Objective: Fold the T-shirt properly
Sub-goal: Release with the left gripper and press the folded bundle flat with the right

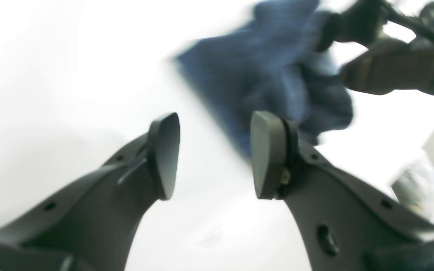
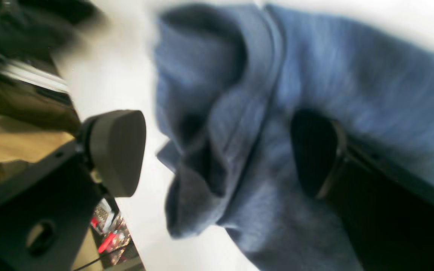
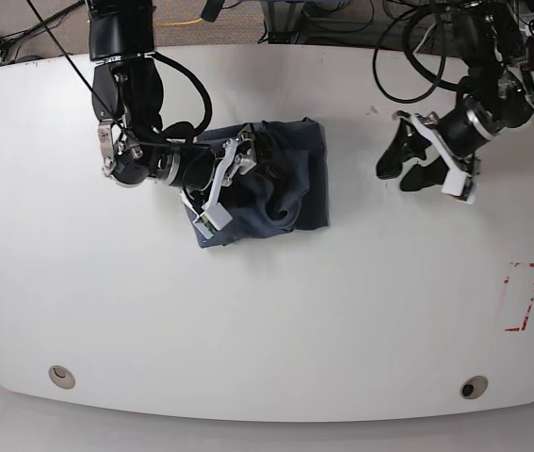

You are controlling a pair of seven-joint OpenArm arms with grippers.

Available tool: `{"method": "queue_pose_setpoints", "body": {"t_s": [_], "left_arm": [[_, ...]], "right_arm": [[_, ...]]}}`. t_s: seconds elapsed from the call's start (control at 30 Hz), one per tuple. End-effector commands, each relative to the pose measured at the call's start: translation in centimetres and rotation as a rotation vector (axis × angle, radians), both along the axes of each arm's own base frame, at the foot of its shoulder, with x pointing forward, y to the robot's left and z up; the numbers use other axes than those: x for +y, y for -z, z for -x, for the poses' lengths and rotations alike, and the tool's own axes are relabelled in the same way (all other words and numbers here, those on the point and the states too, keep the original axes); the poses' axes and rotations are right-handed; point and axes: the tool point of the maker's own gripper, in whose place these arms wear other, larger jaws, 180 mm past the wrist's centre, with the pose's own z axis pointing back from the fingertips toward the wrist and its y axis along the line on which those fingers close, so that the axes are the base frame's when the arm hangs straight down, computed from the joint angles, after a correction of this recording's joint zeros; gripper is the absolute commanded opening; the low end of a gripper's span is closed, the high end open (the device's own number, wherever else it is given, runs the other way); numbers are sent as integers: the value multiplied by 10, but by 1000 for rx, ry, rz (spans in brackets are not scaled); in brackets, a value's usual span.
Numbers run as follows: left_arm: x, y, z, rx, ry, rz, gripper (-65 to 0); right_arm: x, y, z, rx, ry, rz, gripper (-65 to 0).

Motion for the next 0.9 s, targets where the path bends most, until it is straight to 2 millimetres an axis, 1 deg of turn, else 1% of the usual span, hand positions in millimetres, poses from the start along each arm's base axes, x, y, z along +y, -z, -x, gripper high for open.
{"method": "queue_pose_setpoints", "body": {"t_s": [0.0,0.07,0.13,0.23,0.33,0.5,0.57,0.67,0.77,0.8,0.83,0.87], "left_arm": [[22,-18,-1,-55,-41,6,-379],[42,-23,-1,-67,-79,-17,-378],[56,-27,-1,-74,-105,-42,-378],[71,-30,-2,-82,-134,-69,-378],[74,-32,-2,-86,-140,-75,-378],[73,-33,-4,-92,-134,-76,-378],[67,-32,-4,-88,-120,-73,-378],[49,-24,-6,-71,-62,-89,-378],[29,-12,-6,-45,0,-121,-378],[24,-10,-6,-40,16,-130,-378],[16,-7,-8,-37,38,-137,-378],[3,-5,-10,-39,64,-135,-378]], "right_arm": [[12,-9,-9,-36,3,-29,-130],[23,-9,-16,-43,5,-25,-179],[39,-8,-16,-41,-19,-22,-212],[62,-3,-16,-32,-68,-7,-236],[83,-5,-13,-35,-105,-1,-238],[106,-5,-3,-60,-171,38,-241],[109,-12,-3,-97,-186,56,-241],[106,-26,-5,-148,-178,54,-241],[79,-32,-6,-202,-150,92,-241],[74,-35,-8,-217,-138,97,-241],[67,-39,-10,-235,-123,103,-241],[55,-42,-15,-248,-97,116,-241]]}}
